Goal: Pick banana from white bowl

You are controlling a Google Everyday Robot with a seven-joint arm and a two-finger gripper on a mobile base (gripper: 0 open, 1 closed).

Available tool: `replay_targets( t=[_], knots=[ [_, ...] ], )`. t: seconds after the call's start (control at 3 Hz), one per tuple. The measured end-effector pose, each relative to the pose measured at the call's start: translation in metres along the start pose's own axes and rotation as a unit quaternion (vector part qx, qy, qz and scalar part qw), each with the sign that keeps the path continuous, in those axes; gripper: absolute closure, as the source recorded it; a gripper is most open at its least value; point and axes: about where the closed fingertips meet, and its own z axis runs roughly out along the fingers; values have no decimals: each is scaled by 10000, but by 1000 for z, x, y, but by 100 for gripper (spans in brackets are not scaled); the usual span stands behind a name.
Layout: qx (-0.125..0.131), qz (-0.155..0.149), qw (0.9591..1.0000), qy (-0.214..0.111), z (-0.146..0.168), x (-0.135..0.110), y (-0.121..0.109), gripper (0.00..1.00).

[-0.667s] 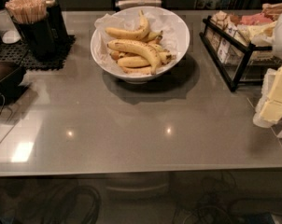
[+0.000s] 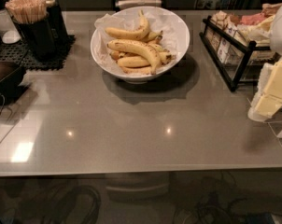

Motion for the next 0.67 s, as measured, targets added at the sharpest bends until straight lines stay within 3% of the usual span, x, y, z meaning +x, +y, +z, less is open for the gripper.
replay_targets(
  t=[0.33,0.67],
  knots=[
    [-62,-82,9981,-607,12,-34,-31,0],
    [-472,-226,9894,-1355,43,-84,-69,0]
  ],
)
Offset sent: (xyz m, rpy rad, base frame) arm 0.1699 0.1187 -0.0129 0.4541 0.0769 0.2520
